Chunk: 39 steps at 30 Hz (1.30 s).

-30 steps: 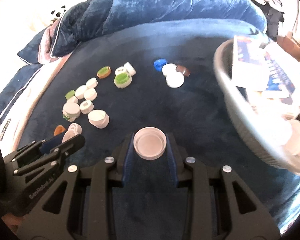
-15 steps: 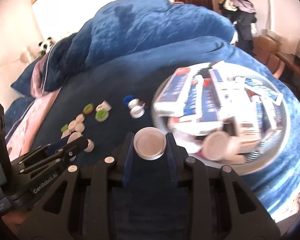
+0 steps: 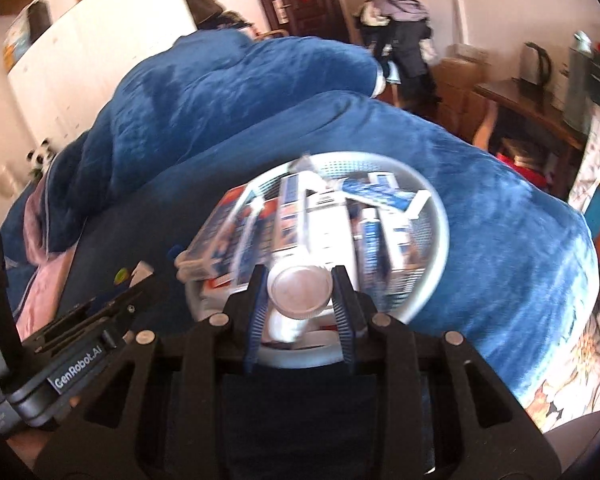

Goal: Organize objects
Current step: 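Carry both caps over the grey basket and open both grippers to drop them, then move both open grippers back over the scattered bottle caps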

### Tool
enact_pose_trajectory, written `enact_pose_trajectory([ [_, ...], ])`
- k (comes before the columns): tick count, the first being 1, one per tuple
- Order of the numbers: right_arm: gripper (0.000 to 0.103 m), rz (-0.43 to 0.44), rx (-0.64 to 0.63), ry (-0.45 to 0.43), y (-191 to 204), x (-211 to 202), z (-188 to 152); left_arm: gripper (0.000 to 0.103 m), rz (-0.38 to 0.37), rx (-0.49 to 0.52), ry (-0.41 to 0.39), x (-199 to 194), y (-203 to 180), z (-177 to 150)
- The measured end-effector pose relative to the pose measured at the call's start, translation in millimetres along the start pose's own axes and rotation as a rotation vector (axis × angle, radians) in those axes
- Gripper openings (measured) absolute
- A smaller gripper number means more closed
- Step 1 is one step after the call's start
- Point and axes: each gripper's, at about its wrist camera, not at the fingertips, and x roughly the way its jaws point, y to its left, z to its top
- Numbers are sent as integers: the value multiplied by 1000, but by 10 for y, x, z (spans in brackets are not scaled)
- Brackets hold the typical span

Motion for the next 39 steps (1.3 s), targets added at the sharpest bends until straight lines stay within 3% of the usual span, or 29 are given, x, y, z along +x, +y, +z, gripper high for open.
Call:
enact_pose_trajectory([
  [10, 35, 2, 108, -1, -313, 46, 48, 35, -42, 68, 24, 259, -301, 1],
  [11, 38, 4, 111, 4, -310, 63, 52, 40, -45, 70, 25, 257, -299, 4],
  [13, 47, -2, 120, -3, -323, 49, 43, 83, -49, 59, 6, 217, -266, 20],
  [15, 66, -27, 133, -20, -343, 17, 41, 95, -49, 39, -27, 137, -215, 44],
  [17, 82, -43, 152, -40, -373, -29, 40, 95, -33, 27, -42, 68, -163, 73],
  [19, 91, -75, 161, -57, -388, -59, 40, 102, -3, 26, -44, 27, -113, 88],
  [24, 103, -125, 114, -36, -322, -11, 16, 102, 101, 29, -32, -41, 21, 72],
  [30, 103, -139, 25, -22, -167, 19, -34, 102, 151, -3, -17, -120, 263, -13],
  [39, 103, -110, -9, 5, 17, 86, -67, 102, 208, -37, -13, -282, 541, -119],
])
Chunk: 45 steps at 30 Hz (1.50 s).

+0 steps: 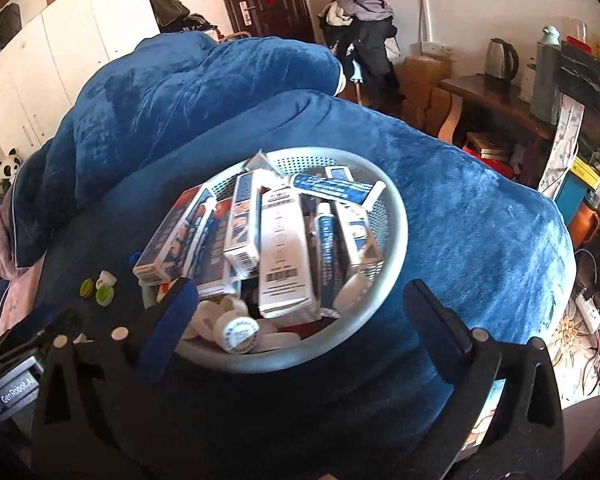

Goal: Organize objects
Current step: 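Move both open grippers back over the scattered bottle caps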

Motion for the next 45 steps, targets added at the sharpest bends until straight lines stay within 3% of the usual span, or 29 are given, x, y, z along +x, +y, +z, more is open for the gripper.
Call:
enact_pose_trajectory([
  [15, 103, 40, -64, 7, 419, -12, -63, 102, 72, -71, 1, -163, 499, -124],
  [29, 103, 114, -147, 46, 939, 119, -194, 102, 165, -189, 24, -271, 1217, -351],
  [45, 103, 226, -339, 134, 1818, 374, -556, 102, 266, -302, 65, -334, 1981, -760],
])
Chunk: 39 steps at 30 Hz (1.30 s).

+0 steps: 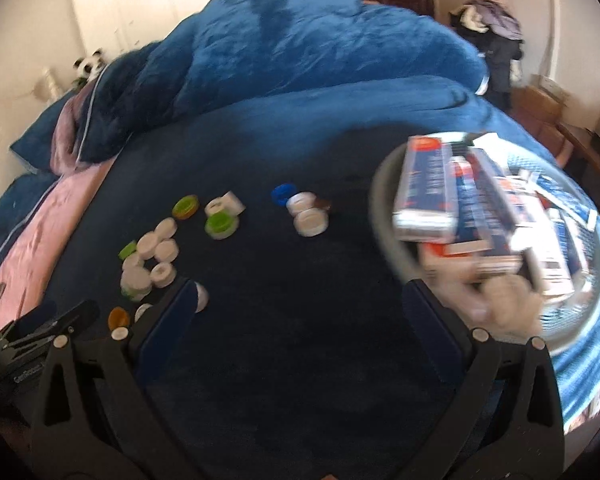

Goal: Organize objects
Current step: 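Move both open grippers back over the scattered bottle caps, then grasp the orange cap with the left gripper while the right grasps a QR-code cap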

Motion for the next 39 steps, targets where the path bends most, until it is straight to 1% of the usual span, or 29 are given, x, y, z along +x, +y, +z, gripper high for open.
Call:
enact_pose_trajectory([
  [3, 103, 15, -52, 47, 181, 196, -61, 102, 22, -4, 16, 69, 116, -63],
  [7, 103, 49, -69, 104, 300, 398, -153, 102, 38, -12, 40, 177, 253, -143],
  [12, 103, 61, -80, 162, 382, 578, -269, 102, 26, -28, 70, 335, 341, -216],
  [15, 103, 60, -85, 175, 403, 615, -294, 99, 16, -18, 75, 430, 308, -213],
  [17, 103, 60, -90, 179, 408, 629, -303, 91, 11, -6, 84, 519, 263, -205],
  [19, 103, 61, -94, 184, 405, 636, -318, 78, 11, 7, 99, 614, 219, -203],
  [20, 103, 63, -96, 188, 405, 640, -324, 67, 1, 6, 103, 643, 212, -208],
  [21, 103, 68, -97, 191, 411, 644, -331, 30, 2, 5, 107, 657, 211, -206],
  [22, 103, 76, -101, 193, 431, 654, -335, 31, 17, 7, 110, 661, 215, -197],
  [26, 102, 137, -134, 183, 584, 665, -356, 30, 25, -46, 97, 586, 374, -126],
  [31, 100, 213, -236, 189, 947, 720, -421, 30, 43, -101, 111, 518, 628, -145],
  [33, 91, 235, -272, 195, 1082, 762, -434, 30, 50, -105, 112, 482, 680, -169],
  [34, 88, 241, -286, 198, 1130, 782, -435, 30, 56, -101, 112, 464, 693, -182],
  [37, 72, 244, -334, 216, 1285, 885, -448, 30, 72, -97, 110, 425, 736, -220],
  [38, 57, 238, -350, 225, 1323, 927, -457, 30, 74, -99, 111, 418, 755, -234],
  [39, 39, 232, -359, 231, 1334, 960, -456, 30, 75, -99, 113, 417, 757, -245],
])
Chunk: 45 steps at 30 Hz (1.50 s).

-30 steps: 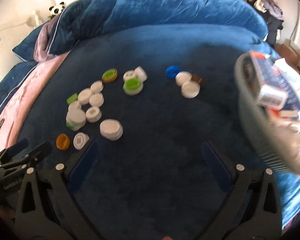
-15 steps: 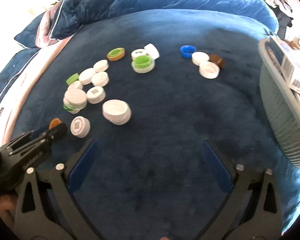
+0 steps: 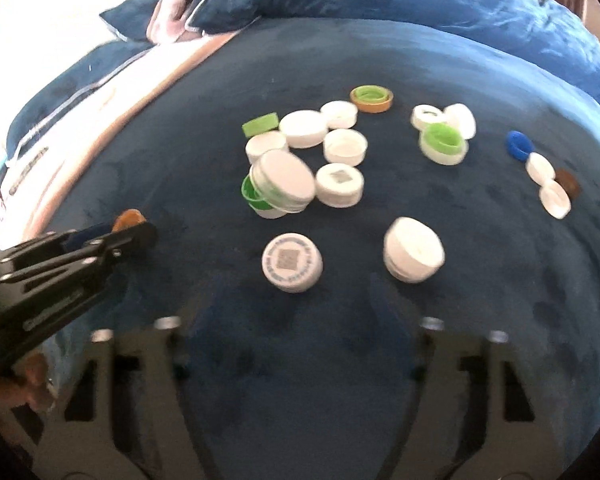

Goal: Organize objects
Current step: 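Grasp the orange cap with the left gripper while the right grasps a QR-code cap, then carry both held caps up over the grey basket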

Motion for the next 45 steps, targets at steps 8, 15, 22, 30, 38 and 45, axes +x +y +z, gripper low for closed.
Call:
enact_pose_trajectory([
  [8, 30, 11, 79, -37, -180, -270, -72, 30, -17, 30, -11, -51, -124, -8],
  [15, 30, -65, 162, -57, -382, -525, -164, 30, -47, 82, -24, -150, -382, -1],
  [22, 30, -102, 204, -74, -608, -671, -234, 30, -71, 116, -42, -257, -574, 16],
  [30, 30, -116, 238, -108, -738, -868, -266, 30, -94, 141, -65, -398, -756, 35],
  [38, 30, -140, 273, -160, -895, -1156, -318, 30, -131, 175, -97, -575, -1019, 71],
  [45, 30, -170, 323, -210, -1108, -1439, -419, 30, -187, 220, -120, -727, -1374, 87],
])
